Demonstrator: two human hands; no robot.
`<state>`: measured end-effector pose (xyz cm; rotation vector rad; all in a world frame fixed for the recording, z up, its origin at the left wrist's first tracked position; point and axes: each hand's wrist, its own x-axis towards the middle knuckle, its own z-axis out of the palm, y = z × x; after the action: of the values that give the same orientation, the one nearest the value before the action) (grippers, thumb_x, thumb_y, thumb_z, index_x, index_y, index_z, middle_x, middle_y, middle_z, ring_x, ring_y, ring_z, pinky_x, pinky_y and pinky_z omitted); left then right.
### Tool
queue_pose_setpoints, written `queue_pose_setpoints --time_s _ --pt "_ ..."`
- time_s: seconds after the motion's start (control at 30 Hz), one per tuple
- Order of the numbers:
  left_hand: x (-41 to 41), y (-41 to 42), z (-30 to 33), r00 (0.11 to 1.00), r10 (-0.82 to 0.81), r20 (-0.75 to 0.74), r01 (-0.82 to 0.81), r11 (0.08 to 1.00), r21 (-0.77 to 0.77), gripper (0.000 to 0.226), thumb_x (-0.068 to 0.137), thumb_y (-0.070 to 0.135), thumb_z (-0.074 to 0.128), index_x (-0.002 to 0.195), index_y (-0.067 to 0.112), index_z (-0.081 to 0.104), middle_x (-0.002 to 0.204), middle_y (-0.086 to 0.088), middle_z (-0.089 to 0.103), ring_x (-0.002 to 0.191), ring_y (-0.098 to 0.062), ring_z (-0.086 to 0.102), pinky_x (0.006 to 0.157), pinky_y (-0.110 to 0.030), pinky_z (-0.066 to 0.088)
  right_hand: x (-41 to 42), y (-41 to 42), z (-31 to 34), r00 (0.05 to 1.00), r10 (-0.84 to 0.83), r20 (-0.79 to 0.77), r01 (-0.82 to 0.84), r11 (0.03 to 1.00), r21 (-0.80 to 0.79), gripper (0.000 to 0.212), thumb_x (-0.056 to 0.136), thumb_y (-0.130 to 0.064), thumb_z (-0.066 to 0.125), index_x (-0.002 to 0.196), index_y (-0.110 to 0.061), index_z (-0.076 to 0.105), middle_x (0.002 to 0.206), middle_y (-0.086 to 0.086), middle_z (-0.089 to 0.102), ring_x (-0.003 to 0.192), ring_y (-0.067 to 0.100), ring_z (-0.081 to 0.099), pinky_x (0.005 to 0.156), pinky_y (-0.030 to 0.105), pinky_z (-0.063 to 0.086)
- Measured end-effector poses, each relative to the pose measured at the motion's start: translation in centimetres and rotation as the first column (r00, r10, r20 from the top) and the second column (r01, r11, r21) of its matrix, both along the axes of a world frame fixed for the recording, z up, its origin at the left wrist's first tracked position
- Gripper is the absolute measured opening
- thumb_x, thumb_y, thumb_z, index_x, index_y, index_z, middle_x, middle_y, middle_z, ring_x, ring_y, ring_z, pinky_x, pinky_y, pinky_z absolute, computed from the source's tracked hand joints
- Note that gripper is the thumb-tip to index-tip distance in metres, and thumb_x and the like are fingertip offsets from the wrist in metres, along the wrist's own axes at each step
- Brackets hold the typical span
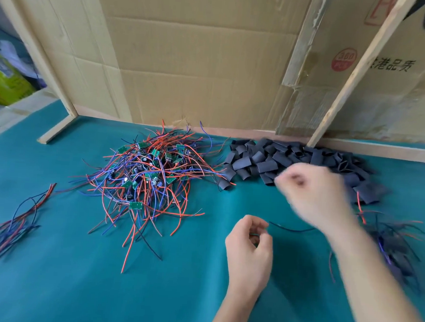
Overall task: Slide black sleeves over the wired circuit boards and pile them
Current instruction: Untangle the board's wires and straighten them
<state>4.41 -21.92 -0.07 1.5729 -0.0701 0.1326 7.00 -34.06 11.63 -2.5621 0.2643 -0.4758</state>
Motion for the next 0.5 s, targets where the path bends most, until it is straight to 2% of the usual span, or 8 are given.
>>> queue_pose_setpoints --time_s 0.07,0.1,0.17,0.23,0.3,0.37,0.43,0.5 --pt "0.1 0.0 0.1 1.0 0.002 -0.003 -0.002 1.0 0.007 0.022 0.08 -0.001 0.057 0.083 0.019 0.066 0.078 0.008 0.068 0.07 -0.006 0.06 0.068 -0.021 0.049 3.2 4.4 -1.6 0.926 0.271 -0.262 -0.293 0.955 -0.048 0.02 0.086 -0.042 0.071 0.101 -0.031 0.076 0.106 -0.009 0.075 0.105 0.022 0.067 0.091 0.036 0.053" --pt "0.1 0.0 0.1 1.0 -0.006 -0.01 0.006 1.0 -0.002 0.02 0.081 -0.001 0.059 0.079 0.019 0.064 0.075 0.009 0.067 0.067 -0.006 0.058 0.067 -0.022 0.049 4.9 6.1 -2.5 0.883 0.316 -0.347 -0.364 0.928 -0.081 0.024 0.089 -0.038 0.071 0.112 -0.03 0.074 0.12 -0.003 0.069 0.116 0.024 0.062 0.098 0.037 0.05" --pt "0.0 0.1 0.4 0.999 -0.029 -0.026 0.029 0.999 -0.033 0.023 0.083 0.004 0.065 0.07 0.02 0.053 0.065 0.012 0.056 0.06 -0.005 0.044 0.058 -0.022 0.041 7.8 8.7 -3.6 0.851 0.325 -0.411 -0.418 0.894 -0.158 0.033 0.096 -0.03 0.065 0.128 -0.023 0.067 0.14 0.006 0.052 0.13 0.03 0.053 0.104 0.043 0.046" --pt "0.0 0.2 0.6 0.999 -0.036 -0.037 0.034 0.999 -0.042 0.035 0.082 0.01 0.068 0.064 0.025 0.042 0.061 0.013 0.046 0.059 -0.006 0.034 0.053 -0.021 0.032 9.8 10.3 -4.1 0.832 0.314 -0.458 -0.456 0.856 -0.243 0.033 0.098 -0.021 0.059 0.13 -0.015 0.064 0.15 0.012 0.042 0.134 0.035 0.051 0.103 0.046 0.048" --pt "0.0 0.2 0.7 0.999 -0.023 -0.033 0.022 0.999 -0.035 0.041 0.081 0.014 0.066 0.06 0.031 0.035 0.059 0.014 0.041 0.059 -0.006 0.029 0.051 -0.019 0.027 10.8 11.0 -4.4 0.82 0.28 -0.499 -0.466 0.833 -0.299 0.02 0.097 -0.014 0.056 0.114 -0.008 0.061 0.136 0.014 0.051 0.121 0.038 0.057 0.088 0.044 0.049" --pt "0.1 0.2 0.6 1.0 -0.012 -0.012 0.012 0.999 -0.033 0.042 0.08 0.014 0.065 0.06 0.033 0.034 0.059 0.014 0.04 0.059 -0.006 0.028 0.05 -0.019 0.026 10.8 10.9 -4.3 0.851 0.25 -0.463 -0.422 0.85 -0.315 0.007 0.095 -0.014 0.057 0.096 -0.008 0.054 0.113 0.013 0.06 0.103 0.038 0.059 0.074 0.041 0.046" --pt "0.2 0.2 0.5 1.0 -0.012 0.007 0.012 0.999 -0.031 0.036 0.082 0.011 0.065 0.063 0.027 0.038 0.06 0.012 0.042 0.06 -0.007 0.03 0.052 -0.021 0.029 10.0 10.3 -3.8 0.888 0.254 -0.383 -0.373 0.886 -0.276 0.014 0.094 -0.018 0.059 0.086 -0.008 0.052 0.091 0.012 0.058 0.088 0.039 0.057 0.068 0.039 0.046" --pt "0.5 0.1 0.2 1.0 0.009 0.001 -0.009 0.999 -0.032 0.023 0.083 0.007 0.062 0.068 0.02 0.049 0.063 0.01 0.053 0.06 -0.009 0.041 0.058 -0.027 0.04 8.5 9.6 -2.8 0.924 0.248 -0.292 -0.32 0.918 -0.236 0.019 0.091 -0.021 0.059 0.076 -0.011 0.057 0.082 0.012 0.057 0.083 0.04 0.055 0.066 0.039 0.046"
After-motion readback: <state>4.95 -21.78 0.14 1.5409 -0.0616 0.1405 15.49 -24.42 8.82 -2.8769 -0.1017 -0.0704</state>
